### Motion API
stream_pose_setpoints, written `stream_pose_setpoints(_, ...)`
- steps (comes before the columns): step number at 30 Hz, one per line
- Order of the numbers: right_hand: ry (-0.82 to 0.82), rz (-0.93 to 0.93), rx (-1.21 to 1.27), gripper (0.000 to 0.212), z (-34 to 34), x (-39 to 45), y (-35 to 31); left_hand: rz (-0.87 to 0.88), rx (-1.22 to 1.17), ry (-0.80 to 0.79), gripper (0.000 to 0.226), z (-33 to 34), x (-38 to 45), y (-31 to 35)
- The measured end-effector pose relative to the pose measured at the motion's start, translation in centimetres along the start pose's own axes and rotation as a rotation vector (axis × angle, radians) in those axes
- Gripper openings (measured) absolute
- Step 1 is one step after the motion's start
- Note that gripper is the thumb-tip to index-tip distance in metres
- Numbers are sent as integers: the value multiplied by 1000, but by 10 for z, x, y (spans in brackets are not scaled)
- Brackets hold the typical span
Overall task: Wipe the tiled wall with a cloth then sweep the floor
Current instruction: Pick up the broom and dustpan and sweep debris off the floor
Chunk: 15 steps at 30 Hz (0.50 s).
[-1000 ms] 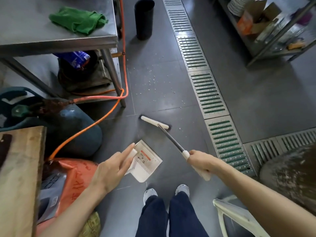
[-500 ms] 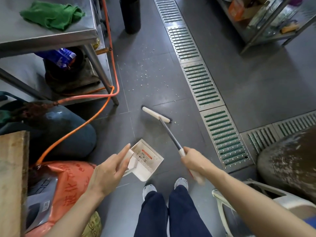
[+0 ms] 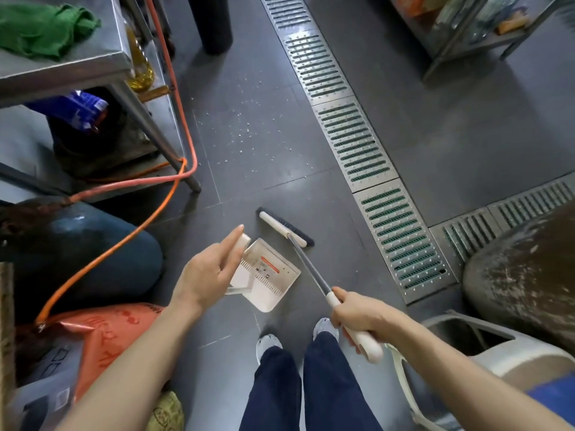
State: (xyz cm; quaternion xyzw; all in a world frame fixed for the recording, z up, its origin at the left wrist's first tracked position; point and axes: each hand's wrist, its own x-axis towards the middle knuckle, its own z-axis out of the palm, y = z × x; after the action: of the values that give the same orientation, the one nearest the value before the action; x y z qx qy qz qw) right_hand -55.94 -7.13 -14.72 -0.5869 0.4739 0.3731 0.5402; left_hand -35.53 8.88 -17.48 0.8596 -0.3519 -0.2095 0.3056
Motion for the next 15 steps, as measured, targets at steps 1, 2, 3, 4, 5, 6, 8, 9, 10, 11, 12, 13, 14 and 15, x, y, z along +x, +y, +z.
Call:
stream_pose_setpoints(1, -21, 3, 17, 36, 0, -7, -1, 2, -5, -9, 40, 1, 4, 3)
stream_pose_setpoints(2, -33, 8, 49, 37, -1, -14, -3, 2, -17, -18, 40, 2, 7, 4)
stream_pose_setpoints(3, -35, 13, 88, 37, -3, -21, -4, 5, -32, -25, 40, 4, 9, 5)
stream_pose_setpoints(4, -27, 18, 126, 37, -3, -28, -4, 14, -45, -31, 40, 5, 10, 6)
stream_pose_setpoints(5, -18, 17, 152, 38, -3, -35, -5, 17, -56, -31, 40, 6, 10, 7)
stream_pose_setpoints(6, -12, 15, 172, 39, -2, -40, -4, 13, -64, -29, 41, 5, 9, 7)
stream_pose_setpoints(8, -5, 11, 231, 40, 7, -51, 1, 23, -55, -36, 40, 2, 2, 5)
stream_pose_setpoints(9, 0, 9, 265, 39, 12, -55, 3, 31, -44, -43, 39, 0, -2, 3)
stream_pose_setpoints(10, 10, 8, 296, 39, 16, -57, 5, 33, -39, -47, 38, -2, -6, 1)
stream_pose_setpoints(11, 27, 6, 327, 40, 19, -58, 8, 35, -37, -49, 38, -4, -11, 0)
stream_pose_setpoints(12, 48, 5, 358, 41, 20, -58, 10, 43, -34, -52, 37, -5, -15, -2)
stream_pose_setpoints(13, 74, 5, 384, 42, 20, -57, 14, 55, -26, -57, 37, -6, -20, -3)
stream_pose_setpoints(14, 103, 6, 400, 41, 20, -56, 18, 70, -16, -62, 37, -7, -23, -4)
stream_pose_setpoints(15, 132, 8, 405, 38, 18, -54, 22, 86, -8, -68, 38, -9, -26, -6)
